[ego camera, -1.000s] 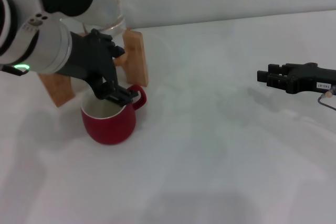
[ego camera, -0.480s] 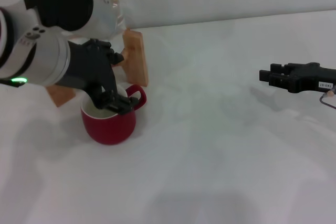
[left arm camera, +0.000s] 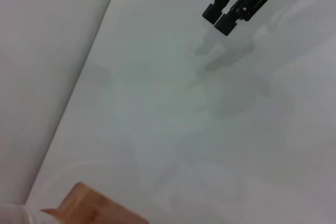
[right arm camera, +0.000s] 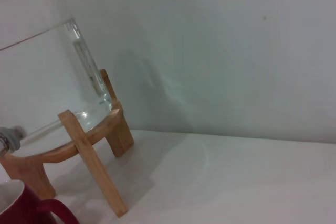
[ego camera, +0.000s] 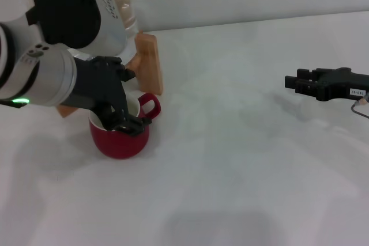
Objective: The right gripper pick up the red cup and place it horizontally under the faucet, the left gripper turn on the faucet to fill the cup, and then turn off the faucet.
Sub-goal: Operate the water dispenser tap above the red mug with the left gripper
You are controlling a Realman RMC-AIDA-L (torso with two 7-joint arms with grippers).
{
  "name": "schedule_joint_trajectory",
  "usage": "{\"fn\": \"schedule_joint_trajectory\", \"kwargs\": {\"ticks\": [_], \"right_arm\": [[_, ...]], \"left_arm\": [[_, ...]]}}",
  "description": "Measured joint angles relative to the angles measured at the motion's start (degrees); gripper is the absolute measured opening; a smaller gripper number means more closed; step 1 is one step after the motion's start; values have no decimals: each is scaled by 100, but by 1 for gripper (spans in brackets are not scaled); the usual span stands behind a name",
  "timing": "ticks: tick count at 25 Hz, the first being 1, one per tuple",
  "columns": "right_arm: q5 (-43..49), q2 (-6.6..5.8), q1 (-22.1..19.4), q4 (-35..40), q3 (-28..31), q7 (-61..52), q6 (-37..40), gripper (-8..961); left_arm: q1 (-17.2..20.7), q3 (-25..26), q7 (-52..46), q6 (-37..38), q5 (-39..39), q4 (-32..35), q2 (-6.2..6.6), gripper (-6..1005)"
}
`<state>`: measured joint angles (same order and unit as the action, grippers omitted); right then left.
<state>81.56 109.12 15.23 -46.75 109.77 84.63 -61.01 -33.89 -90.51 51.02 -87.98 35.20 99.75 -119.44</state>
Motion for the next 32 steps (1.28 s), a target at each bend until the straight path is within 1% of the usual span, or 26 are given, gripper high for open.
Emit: {"fn": "schedule_joint_trajectory", "kwargs": {"ticks": [5, 12, 19, 23, 27, 32], "right_arm": [[0, -12, 6, 0, 4, 0, -12, 437], [0, -27, 22, 60, 9, 0, -25, 437], [0, -48, 29, 112, 9, -5, -25, 437], [0, -57, 38, 131, 9, -7, -25, 437], [0, -62, 41, 132, 9, -8, -25, 437], [0, -61, 42, 132, 9, -9, -20, 437]], "left_arm": [[62, -97, -65, -9, 8, 1, -6, 880], [169, -107, -195, -56, -39, 9, 0, 880], [242, -54, -284, -317, -54, 62, 2, 880], [356, -25, -374, -440, -105, 383, 9, 880], [496, -37, -483, -500, -331, 746, 9, 880], [526, -67, -549, -519, -481, 765, 9, 880]]}}
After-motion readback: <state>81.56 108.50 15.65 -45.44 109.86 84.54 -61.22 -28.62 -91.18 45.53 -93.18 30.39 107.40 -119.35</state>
